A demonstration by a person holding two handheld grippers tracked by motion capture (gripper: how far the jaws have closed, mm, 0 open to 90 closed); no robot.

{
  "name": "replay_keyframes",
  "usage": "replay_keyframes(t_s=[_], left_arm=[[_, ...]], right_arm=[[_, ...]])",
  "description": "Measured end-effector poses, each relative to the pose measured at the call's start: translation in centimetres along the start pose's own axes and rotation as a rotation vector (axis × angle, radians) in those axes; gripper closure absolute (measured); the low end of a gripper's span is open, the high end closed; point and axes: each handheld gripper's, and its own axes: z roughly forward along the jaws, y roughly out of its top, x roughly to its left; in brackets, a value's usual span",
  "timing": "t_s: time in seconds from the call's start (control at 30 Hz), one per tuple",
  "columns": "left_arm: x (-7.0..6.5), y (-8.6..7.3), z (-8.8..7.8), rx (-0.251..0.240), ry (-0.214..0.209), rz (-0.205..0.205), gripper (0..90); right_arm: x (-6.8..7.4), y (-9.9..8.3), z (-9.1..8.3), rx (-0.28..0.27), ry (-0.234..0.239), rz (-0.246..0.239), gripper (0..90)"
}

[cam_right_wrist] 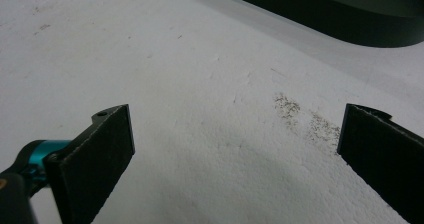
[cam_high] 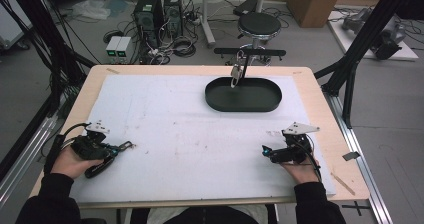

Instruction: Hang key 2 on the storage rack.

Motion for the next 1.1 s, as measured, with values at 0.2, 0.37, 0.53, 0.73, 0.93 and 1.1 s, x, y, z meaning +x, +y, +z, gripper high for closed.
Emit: replay_keyframes(t_s=[0.2, 0.37, 0.53, 0.73, 0.93, 1.1], left_arm=[[-0.4, 1.7, -0.9, -0.034, -0.004, 0.035, 86.1], [-0.6, 3.2, -1.5, -0.059, 0.013, 0.063, 86.1], [-0.6, 4.6, -2.0, -0.077, 0.010, 0.076, 86.0], [-0.8, 6.4, -2.4, -0.095, 0.015, 0.103, 86.1], [-1.3, 8.4, -2.5, -0.114, 0.014, 0.138, 86.1], [-1.8, 10.4, -2.2, -0.136, 0.012, 0.160, 86.0]], right_arm=[[0.1, 0.0, 0.0, 0.000, 0.001, -0.004, 0.8], [0.1, 0.0, 0.0, -0.005, -0.001, -0.006, 0.8], [0.0, 0.0, 0.0, -0.003, 0.000, -0.003, 0.8], [0.0, 0.0, -0.1, -0.003, 0.001, -0.004, 0.9], [0.0, 0.0, 0.0, 0.003, 0.002, -0.003, 0.8], [-0.1, -0.1, 0.0, 0.001, -0.001, -0.004, 0.8]])
